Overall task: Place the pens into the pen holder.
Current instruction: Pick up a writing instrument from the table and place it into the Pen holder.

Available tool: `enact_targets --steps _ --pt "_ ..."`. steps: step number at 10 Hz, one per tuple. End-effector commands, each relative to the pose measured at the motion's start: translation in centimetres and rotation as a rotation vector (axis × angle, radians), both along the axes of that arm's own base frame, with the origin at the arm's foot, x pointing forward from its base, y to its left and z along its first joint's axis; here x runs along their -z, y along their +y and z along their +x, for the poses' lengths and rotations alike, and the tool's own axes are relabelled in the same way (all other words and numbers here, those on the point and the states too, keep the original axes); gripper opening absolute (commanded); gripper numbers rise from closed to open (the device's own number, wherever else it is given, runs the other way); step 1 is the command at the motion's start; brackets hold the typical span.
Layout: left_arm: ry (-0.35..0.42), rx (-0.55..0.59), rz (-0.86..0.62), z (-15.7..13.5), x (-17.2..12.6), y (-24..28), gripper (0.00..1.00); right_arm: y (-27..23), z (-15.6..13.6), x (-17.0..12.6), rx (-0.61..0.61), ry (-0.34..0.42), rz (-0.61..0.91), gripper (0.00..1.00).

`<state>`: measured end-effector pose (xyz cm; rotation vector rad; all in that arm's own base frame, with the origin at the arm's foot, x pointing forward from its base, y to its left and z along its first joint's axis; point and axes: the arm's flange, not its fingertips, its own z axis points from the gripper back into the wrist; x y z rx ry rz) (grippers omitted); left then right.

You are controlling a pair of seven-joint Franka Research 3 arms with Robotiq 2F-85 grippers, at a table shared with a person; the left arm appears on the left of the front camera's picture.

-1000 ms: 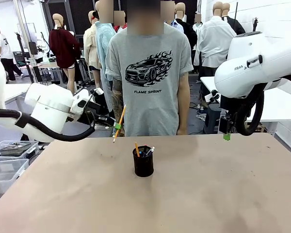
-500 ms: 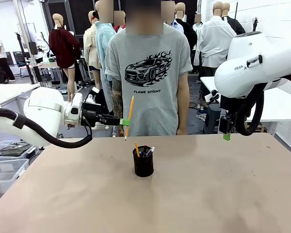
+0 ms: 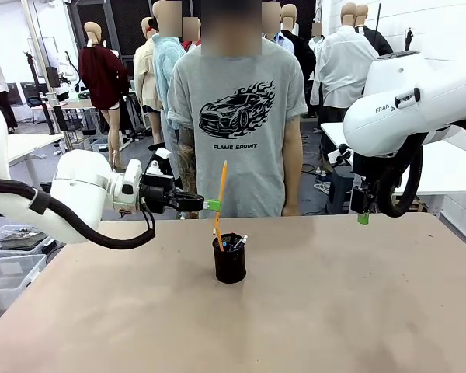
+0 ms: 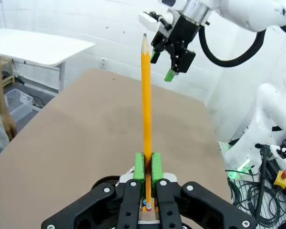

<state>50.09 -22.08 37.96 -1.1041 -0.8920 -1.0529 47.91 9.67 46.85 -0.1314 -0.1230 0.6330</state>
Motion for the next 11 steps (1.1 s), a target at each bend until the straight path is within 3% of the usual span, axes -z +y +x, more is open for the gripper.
enact_targets --steps 1,6,11 --pt "-0.058 -0.004 -0.016 0.1 1.0 -1.3 0.0 0.0 0.0 0.0 0.007 -0.001 -0.002 0.94" --pt "-0.041 -0.008 -0.01 0.4 3.3 -2.6 0.0 0.0 0.0 0.0 0.007 -0.001 -0.002 0.94" --pt "-0.132 -0.014 -0.009 1.4 5.0 -1.8 0.0 0.0 0.0 0.0 0.007 -0.001 -0.002 0.94"
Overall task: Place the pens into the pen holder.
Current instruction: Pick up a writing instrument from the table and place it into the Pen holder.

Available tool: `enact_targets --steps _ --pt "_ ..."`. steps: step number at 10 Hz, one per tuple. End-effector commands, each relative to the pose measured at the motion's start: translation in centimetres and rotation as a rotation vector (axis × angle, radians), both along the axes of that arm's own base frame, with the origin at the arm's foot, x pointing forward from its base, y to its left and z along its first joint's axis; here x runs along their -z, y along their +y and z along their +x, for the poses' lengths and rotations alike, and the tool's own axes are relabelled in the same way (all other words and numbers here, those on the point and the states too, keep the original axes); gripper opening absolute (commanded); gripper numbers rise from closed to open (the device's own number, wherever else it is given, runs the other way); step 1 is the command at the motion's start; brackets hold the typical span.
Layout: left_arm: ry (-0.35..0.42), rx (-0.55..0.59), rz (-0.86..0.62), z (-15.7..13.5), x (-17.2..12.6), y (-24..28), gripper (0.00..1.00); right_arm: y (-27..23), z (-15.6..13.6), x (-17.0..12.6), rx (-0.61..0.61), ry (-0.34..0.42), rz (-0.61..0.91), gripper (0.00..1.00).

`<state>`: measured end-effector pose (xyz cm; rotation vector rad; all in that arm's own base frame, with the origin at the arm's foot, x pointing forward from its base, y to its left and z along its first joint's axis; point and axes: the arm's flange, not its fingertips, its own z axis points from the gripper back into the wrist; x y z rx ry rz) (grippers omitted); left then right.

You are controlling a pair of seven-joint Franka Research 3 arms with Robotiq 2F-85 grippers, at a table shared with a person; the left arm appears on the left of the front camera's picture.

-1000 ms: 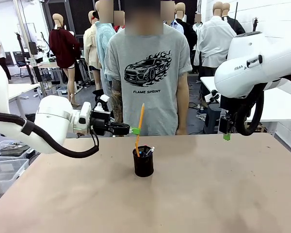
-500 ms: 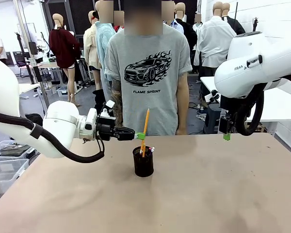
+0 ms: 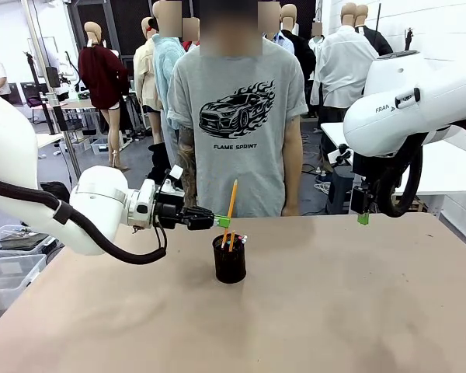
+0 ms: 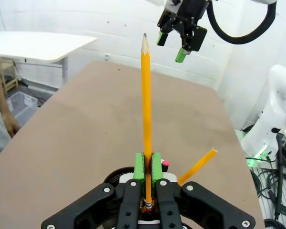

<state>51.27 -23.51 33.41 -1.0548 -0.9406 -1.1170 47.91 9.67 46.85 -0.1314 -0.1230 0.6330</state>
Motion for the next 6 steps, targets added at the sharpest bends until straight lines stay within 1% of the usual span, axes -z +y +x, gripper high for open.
enact_targets --steps 1,4,6 --pt "-0.073 -0.014 -0.046 0.0 0.7 -0.2 0.0 0.0 0.0 0.0 0.007 -0.001 -0.002 0.94" --pt "-0.076 -0.003 -0.04 -0.3 1.4 -0.2 0.0 0.0 0.0 0.0 0.007 -0.001 -0.002 0.94" --pt "-0.06 -0.007 -0.031 -0.6 2.1 0.1 0.0 0.0 0.0 0.0 0.007 -0.001 -0.002 0.94"
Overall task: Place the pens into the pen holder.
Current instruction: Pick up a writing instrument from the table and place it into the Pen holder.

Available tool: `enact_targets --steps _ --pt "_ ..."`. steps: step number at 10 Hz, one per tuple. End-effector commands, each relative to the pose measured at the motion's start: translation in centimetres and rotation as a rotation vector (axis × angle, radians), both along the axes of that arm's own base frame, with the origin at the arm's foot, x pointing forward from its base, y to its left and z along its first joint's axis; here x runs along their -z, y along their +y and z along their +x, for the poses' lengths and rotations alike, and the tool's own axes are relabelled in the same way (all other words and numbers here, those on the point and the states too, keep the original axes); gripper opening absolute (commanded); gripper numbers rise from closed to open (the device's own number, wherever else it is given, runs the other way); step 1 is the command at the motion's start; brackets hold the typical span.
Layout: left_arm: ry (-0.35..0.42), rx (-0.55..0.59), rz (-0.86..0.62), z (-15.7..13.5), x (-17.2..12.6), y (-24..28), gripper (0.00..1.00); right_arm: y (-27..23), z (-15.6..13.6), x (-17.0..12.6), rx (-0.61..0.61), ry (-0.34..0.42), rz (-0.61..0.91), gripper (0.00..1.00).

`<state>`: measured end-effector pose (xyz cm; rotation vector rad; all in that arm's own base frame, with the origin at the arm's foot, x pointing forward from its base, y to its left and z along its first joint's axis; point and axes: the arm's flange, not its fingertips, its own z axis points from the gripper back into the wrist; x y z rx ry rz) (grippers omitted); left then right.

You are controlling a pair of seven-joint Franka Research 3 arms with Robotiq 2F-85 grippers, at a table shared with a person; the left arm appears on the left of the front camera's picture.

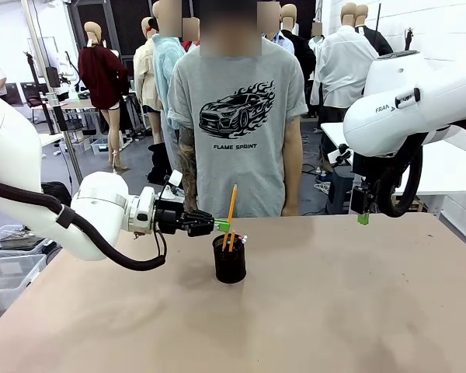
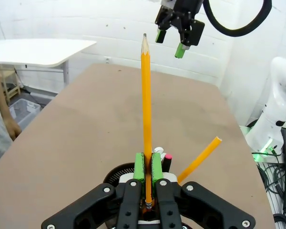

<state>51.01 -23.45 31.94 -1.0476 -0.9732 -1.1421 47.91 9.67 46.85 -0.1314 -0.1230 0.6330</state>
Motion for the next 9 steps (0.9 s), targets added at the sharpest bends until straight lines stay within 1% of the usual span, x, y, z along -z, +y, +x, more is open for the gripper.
enact_targets --steps 1,4,5,6,8,9 --pt "-0.023 -0.011 -0.019 -0.4 0.78 0.18 0.0 0.02 -0.04 0.02 0.007 -0.001 -0.002 0.94" --pt "-0.024 -0.016 0.009 -0.57 1.46 0.41 0.0 0.02 -0.04 0.02 0.007 -0.001 -0.002 0.94" --pt "-0.026 -0.017 0.017 -0.52 1.45 0.41 0.07 0.02 -0.04 0.02 0.007 -0.001 -0.002 0.94" --pt "-0.025 -0.017 0.018 -0.5 1.46 0.44 0.2 0.02 -0.04 0.02 0.007 -0.001 -0.002 0.94" --pt "-0.02 -0.016 0.028 -0.55 1.46 0.38 0.6 0.02 -0.04 0.02 0.007 -0.001 -0.002 0.94" --pt "-0.024 -0.017 0.026 -0.52 1.45 0.4 0.6 0.02 -0.04 0.02 0.007 -0.001 -0.002 0.94"
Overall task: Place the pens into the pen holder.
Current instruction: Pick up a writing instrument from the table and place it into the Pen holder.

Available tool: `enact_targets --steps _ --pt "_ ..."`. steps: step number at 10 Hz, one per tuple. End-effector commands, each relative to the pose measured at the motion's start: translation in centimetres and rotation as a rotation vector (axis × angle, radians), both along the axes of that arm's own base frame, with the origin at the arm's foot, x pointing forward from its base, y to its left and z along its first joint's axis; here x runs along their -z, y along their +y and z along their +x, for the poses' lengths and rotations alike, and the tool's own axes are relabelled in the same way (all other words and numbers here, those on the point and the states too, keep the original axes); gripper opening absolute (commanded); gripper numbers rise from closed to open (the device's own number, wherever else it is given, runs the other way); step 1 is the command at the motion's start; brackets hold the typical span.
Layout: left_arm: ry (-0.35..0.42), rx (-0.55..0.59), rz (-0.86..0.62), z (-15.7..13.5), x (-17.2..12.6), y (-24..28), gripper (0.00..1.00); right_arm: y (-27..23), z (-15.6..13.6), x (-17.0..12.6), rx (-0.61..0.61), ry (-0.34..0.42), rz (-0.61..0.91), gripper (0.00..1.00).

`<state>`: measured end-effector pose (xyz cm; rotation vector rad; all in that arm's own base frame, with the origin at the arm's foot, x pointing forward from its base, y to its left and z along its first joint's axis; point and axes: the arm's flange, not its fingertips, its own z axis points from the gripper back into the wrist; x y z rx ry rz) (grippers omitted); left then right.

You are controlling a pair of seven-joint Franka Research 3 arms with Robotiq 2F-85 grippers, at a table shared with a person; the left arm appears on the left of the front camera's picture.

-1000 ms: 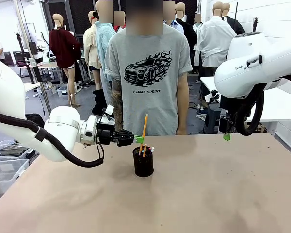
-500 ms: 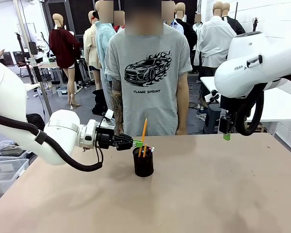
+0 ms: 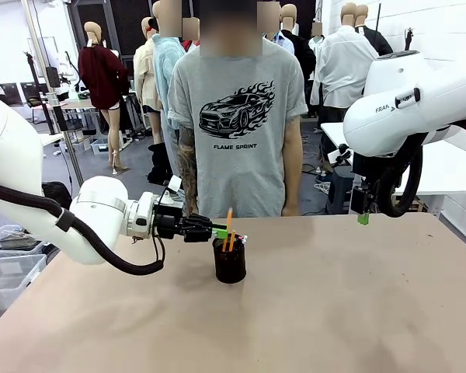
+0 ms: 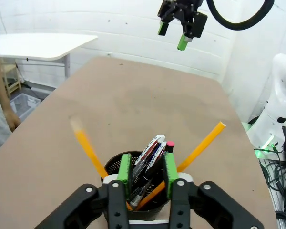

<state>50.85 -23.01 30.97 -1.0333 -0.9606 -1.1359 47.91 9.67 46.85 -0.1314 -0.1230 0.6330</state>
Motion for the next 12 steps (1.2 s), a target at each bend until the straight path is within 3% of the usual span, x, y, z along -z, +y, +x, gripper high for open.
enact_targets --steps 1,3,6,8,9,10,12 --pt "-0.031 -0.007 0.005 -0.4 0.3 0.1 0.6 0.0 0.0 0.0 0.007 -0.001 -0.002 0.94" --pt "-0.039 -0.05 0.008 -0.5 -1.8 1.8 0.6 0.0 0.0 0.0 0.007 -0.001 -0.002 0.94" --pt "-0.104 -0.134 0.173 -1.4 -7.8 6.4 0.6 0.0 0.0 0.0 0.007 -0.001 -0.002 0.94" --pt "-0.024 -0.215 0.436 -1.5 -11.4 9.9 0.6 0.0 0.0 0.0 0.007 -0.001 -0.002 0.94" --pt "-0.019 -0.29 0.595 -1.7 -13.0 11.7 0.6 0.0 0.0 0.0 0.007 -0.001 -0.002 0.94" --pt "0.008 -0.368 0.651 -2.1 -14.8 13.3 0.6 0.0 0.0 0.0 0.007 -0.001 -0.002 0.94" --pt "0.194 -0.537 0.844 -2.8 -17.5 17.6 0.6 0.0 0.0 0.0 0.007 -0.001 -0.002 0.94"
